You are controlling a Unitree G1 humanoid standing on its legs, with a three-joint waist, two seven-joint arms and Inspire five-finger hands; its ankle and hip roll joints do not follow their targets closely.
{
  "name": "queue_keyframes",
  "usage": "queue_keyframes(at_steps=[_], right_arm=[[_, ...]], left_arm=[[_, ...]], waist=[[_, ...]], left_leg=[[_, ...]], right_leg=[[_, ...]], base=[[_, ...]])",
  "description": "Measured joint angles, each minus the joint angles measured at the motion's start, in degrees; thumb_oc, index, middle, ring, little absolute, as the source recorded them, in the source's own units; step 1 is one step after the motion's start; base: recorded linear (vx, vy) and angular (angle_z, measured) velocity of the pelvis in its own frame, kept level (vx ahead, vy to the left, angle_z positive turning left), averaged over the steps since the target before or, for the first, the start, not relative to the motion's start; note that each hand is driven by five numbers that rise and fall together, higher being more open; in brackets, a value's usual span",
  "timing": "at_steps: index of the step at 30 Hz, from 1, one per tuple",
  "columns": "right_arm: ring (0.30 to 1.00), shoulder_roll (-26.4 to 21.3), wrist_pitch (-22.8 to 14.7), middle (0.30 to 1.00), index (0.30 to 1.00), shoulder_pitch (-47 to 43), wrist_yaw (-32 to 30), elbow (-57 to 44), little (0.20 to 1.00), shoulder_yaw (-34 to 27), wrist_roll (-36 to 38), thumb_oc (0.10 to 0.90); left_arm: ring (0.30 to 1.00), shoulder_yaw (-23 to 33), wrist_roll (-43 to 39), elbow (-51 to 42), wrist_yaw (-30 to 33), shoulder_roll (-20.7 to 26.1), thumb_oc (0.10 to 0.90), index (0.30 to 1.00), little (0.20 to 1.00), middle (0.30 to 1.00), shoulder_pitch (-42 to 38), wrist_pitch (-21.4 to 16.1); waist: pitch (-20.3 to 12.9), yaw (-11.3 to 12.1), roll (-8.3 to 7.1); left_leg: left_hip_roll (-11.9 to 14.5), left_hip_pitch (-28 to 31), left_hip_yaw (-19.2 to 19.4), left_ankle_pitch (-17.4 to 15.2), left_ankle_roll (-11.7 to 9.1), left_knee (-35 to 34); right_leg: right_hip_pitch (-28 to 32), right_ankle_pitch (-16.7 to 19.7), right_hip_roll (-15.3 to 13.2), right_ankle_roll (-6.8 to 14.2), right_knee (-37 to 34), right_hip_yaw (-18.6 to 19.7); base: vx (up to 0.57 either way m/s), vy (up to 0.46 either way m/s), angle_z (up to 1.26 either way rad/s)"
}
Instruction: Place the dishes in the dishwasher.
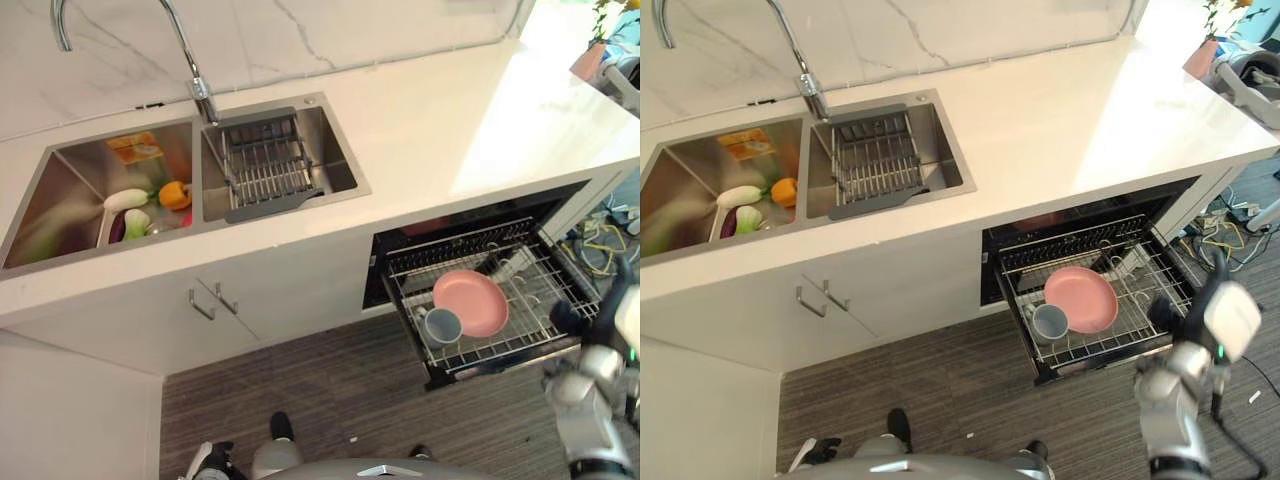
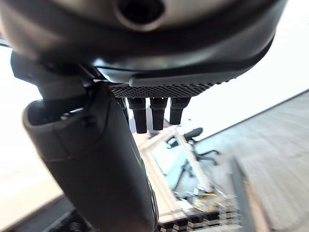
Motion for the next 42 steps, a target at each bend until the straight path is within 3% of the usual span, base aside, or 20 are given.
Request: queue_keyframes(at_steps=[2,6,7,9,13,15,19,21,24,26,27,29,31,34,35,36,39,42], right_arm=[[0.9,5.4,0.5,0.9,0.9,3.7,-0.8,1.4,0.9,-0.7,6.6,0.8],[0.9,6.1,2.0,0.9,0.9,6.7,-1.5,4.8,0.9,-0.2,8.9,0.8],[0.3,6.3,2.4,0.3,0.3,6.9,-2.5,5.8,0.3,0.9,9.0,0.4],[0.3,6.0,1.9,0.3,0.3,3.8,-4.2,12.4,0.3,1.8,9.9,0.4],[0.3,6.2,2.1,0.3,0.3,1.3,-4.2,14.8,0.3,3.4,12.5,0.4],[0.3,4.6,2.1,0.3,0.3,-4.3,-3.6,20.1,0.3,8.4,14.0,0.4],[0.3,3.6,2.5,0.3,0.3,-13.8,-3.4,30.1,0.3,9.0,19.2,0.4],[0.3,1.1,2.5,0.3,0.3,-15.9,-1.9,35.4,0.3,9.6,21.1,0.4],[0.3,0.2,2.3,0.3,0.3,-16.6,0.2,37.1,0.3,9.7,22.6,0.4],[0.3,-0.2,2.4,0.3,0.3,-19.2,-0.3,42.5,0.3,8.7,28.3,0.4],[0.3,0.2,2.3,0.3,0.3,-19.1,-0.7,43.4,0.3,6.3,34.8,0.4],[0.3,-1.5,1.2,0.3,0.3,-19.4,0.6,45.9,0.3,4.8,39.9,0.4],[0.3,-2.7,-0.1,0.3,0.3,-19.5,1.5,47.6,0.3,3.1,43.7,0.4],[0.3,-5.5,-5.0,0.3,0.3,-22.1,2.5,51.4,0.3,-0.6,52.5,0.4],[0.342,-6.5,-5.1,0.342,0.342,-22.1,3.2,52.2,0.342,-0.9,53.9,0.428],[0.439,-7.7,-5.3,0.439,0.439,-22.1,4.1,52.7,0.439,-1.2,54.8,0.493],[0.9,-7.6,-7.4,0.9,0.9,-22.2,4.6,53.4,0.9,-1.7,56.3,0.8],[0.9,-5.4,-10.1,0.9,0.9,-22.2,7.6,53.4,0.9,-1.5,57.0,0.8]], left_arm=[[0.9,-0.1,0.2,0.0,0.2,-0.5,0.8,0.9,0.9,0.9,0.6,0.3],[0.9,-0.1,0.7,0.0,0.5,-1.1,0.8,0.9,0.9,0.9,0.8,0.5],[0.9,-0.4,1.3,-0.1,0.7,-1.4,0.8,0.9,0.9,0.9,1.0,0.4],[0.9,-2.0,1.5,-0.2,1.1,-1.2,0.8,0.9,0.9,0.9,0.9,0.4],[0.9,-2.3,1.4,-0.8,1.0,-1.4,0.8,0.9,0.9,0.9,1.1,0.3],[0.9,-2.6,1.3,-1.6,1.0,-1.3,0.8,0.9,0.9,0.9,1.2,0.2],[0.9,-2.6,1.2,-1.9,1.0,-1.1,0.8,0.9,0.9,0.9,1.2,-0.3],[0.9,-2.4,1.2,-1.6,0.9,-0.9,0.8,0.9,0.9,0.9,0.9,-0.2],[0.9,-2.4,1.2,-1.5,0.7,-0.6,0.8,0.9,0.9,0.9,1.5,-0.1],[0.9,-2.2,1.1,-0.6,0.7,-0.7,0.8,0.9,0.9,0.9,1.0,-0.3],[0.9,-2.0,0.9,-0.6,0.7,-0.4,0.8,0.9,0.9,0.9,0.9,-0.4],[0.9,-1.6,-0.3,-0.4,0.6,0.3,0.8,0.9,0.9,0.9,1.5,-0.6],[0.9,0.6,-3.1,1.1,0.7,0.3,0.8,0.9,0.9,0.9,1.6,-0.8],[0.9,5.3,-10.4,3.7,-0.1,0.4,0.8,0.9,0.9,0.9,3.0,0.0],[0.9,6.2,-11.7,4.2,-0.6,0.3,0.8,0.9,0.9,0.9,3.5,-0.1],[0.9,6.8,-12.9,4.4,-0.8,0.1,0.8,0.9,0.9,0.9,3.4,0.0],[0.9,6.6,-14.6,5.0,-2.1,-0.1,0.8,0.9,0.9,0.9,4.2,0.1],[0.9,6.5,-14.5,5.1,-3.0,-0.2,0.8,0.9,0.9,0.9,3.7,0.1]], waist=[[-0.4,-1.3,0.56],[-0.8,-2.5,1.33],[-1.2,-3.0,1.94],[-1.3,-3.1,1.94],[-1.6,-2.7,2.43],[-1.7,-2.1,2.65],[-1.8,0.5,2.78],[-1.8,2.4,2.48],[-1.8,3.2,2.1],[-2.0,5.3,2.04],[-2.2,7.4,1.53],[-2.6,10.9,0.91],[-3.3,12.2,0.35],[-3.9,14.6,-0.08],[-3.8,14.7,-0.08],[-3.9,14.5,-0.01],[-3.6,14.6,-0.47],[-3.7,14.9,-1.59]], left_leg=[[0.1,-0.3,0.2,-0.1,-0.1,0.0],[0.1,-0.1,0.8,-0.2,-0.2,-0.2],[0.3,0.2,1.3,-0.3,-0.4,-0.4],[0.3,0.2,1.5,-0.4,-0.5,-0.4],[0.2,0.1,1.5,-0.2,-0.3,-0.3],[-0.5,0.2,0.9,-0.2,-0.3,-0.3],[-0.9,0.0,-0.5,-0.1,-0.1,-0.4],[-1.2,-0.4,-2.2,0.1,0.2,-0.4],[-1.4,-1.1,-3.6,0.3,0.4,-0.3],[-2.2,-1.5,-6.2,0.7,0.7,-0.3],[-3.1,-2.3,-9.5,1.0,0.9,-0.4],[-4.4,-3.8,-12.7,1.2,1.2,-0.4],[-5.5,-5.4,-14.8,1.7,1.9,-0.4],[-7.7,-7.8,-17.4,2.6,2.7,0.0],[-8.2,-8.4,-18.6,3.4,3.0,0.0],[-8.6,-9.1,-19.8,3.8,3.1,0.0],[-8.9,-9.2,-21.4,3.9,2.9,0.0],[-8.5,-9.2,-21.7,3.8,2.5,0.0]], right_leg=[[-0.5,-0.1,0.0,-0.1,0.0,0.3],[-0.9,0.1,-0.1,0.1,-0.1,1.0],[-1.0,0.0,-0.3,0.0,-0.2,1.7],[-0.9,0.1,-0.2,0.1,-0.2,1.9],[-1.2,0.3,-0.4,0.3,-0.1,1.8],[-0.3,0.3,-0.6,0.5,0.0,1.2],[0.7,0.2,-0.8,0.6,0.0,-0.3],[1.7,0.0,-0.8,0.9,0.0,-2.0],[2.1,-0.2,-0.7,0.9,0.0,-3.6],[4.0,-0.3,-0.8,1.4,0.0,-6.5],[5.7,-0.9,-0.9,1.9,0.0,-9.8],[7.0,-1.4,-1.0,2.3,0.0,-13.5],[8.0,-2.0,-1.4,2.9,0.0,-17.0],[8.3,-2.1,-1.7,3.1,0.1,-18.9],[8.3,-2.1,-1.7,3.2,0.1,-19.1],[8.3,-2.1,-1.7,3.2,0.1,-19.0],[9.4,-2.1,-1.3,3.2,0.1,-19.0],[9.6,-2.3,-0.8,2.9,0.1,-19.1]], base=[[-0.01,0.003,-0.09],[0.04,0.003,-0.1],[-0.02,0.012,-0.13],[-0.02,0.015,-0.09],[0.0,0.0,0.0],[-0.01,0.009,0.13],[-0.02,0.002,0.2],[-0.01,-0.007,0.37],[0.0,-0.019,0.31],[0.01,-0.016,0.78],[0.01,-0.023,1.15],[0.03,-0.015,1.1],[0.03,-0.009,1.01],[0.01,-0.012,0.68],[0.01,-0.003,0.8],[0.01,0.0,0.61],[0.01,-0.002,0.32],[0.0,0.001,0.06]])
